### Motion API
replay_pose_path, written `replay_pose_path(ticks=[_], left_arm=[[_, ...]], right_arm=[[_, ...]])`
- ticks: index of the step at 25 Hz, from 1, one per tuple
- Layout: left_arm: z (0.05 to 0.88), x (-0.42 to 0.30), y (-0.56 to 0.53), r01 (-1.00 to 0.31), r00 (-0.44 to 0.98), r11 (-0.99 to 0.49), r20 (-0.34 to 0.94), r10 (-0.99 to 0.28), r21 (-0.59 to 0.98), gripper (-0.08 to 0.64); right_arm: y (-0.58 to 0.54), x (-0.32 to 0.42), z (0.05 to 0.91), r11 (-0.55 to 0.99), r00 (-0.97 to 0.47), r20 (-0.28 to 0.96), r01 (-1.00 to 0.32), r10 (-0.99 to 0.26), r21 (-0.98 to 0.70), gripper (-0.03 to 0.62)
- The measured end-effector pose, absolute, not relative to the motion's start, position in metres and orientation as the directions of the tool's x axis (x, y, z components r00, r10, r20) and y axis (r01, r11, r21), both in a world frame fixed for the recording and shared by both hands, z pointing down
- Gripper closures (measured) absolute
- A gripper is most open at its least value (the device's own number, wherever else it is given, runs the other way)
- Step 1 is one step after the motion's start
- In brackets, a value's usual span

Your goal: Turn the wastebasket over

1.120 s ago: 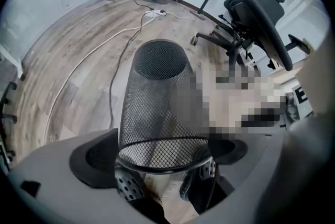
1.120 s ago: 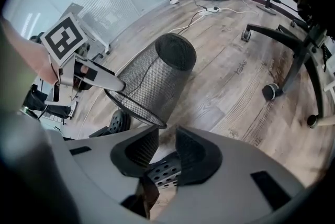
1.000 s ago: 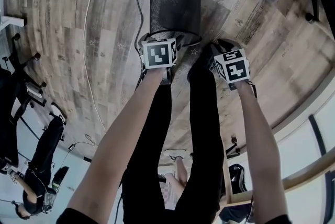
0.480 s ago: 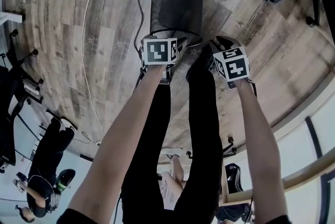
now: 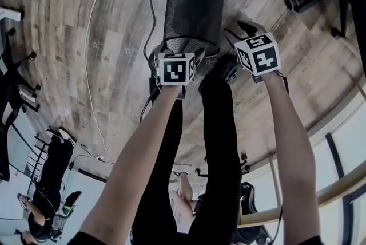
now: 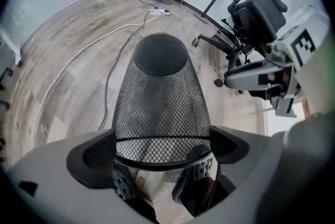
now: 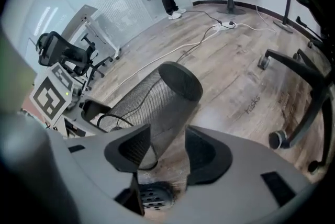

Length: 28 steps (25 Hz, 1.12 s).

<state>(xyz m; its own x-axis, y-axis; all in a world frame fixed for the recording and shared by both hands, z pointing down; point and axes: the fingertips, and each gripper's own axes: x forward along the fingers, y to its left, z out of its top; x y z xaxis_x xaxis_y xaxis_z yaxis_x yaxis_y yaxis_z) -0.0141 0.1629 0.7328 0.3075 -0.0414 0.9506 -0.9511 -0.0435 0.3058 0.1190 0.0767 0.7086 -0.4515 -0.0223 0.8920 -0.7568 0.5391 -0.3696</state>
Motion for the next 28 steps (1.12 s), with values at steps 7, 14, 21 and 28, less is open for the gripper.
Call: replay_pose_path(ticks=[7, 14, 21, 28], left_arm=[[0.734, -0.013, 0.162, -0.951, 0.308, -0.049, 0.949, -0.058, 0.306, 0.014], [0.731, -0.004, 0.162, -0.959, 0.282, -0.055, 0.958, -0.056, 0.279, 0.009], [0.731, 0.0, 0.16, -0.962, 0.271, -0.057, 0.96, -0.075, 0.268, 0.002], [0.73, 0.006, 0.16, -0.967, 0.253, -0.062, 0.962, -0.108, 0.247, -0.003]], right_arm=[[0.014, 0.067, 0.702, 0.743, -0.491, 0.871, -0.573, 0.025, -0.345, 0.324], [-0.003, 0.029, 0.706, 0.893, -0.453, 0.882, -0.333, 0.128, -0.301, 0.249], [-0.031, 0.016, 0.718, 0.901, -0.424, 0.89, -0.299, 0.17, -0.314, 0.247], [-0.026, 0.023, 0.74, 0.915, -0.332, 0.895, -0.167, 0.298, -0.367, 0.247]])
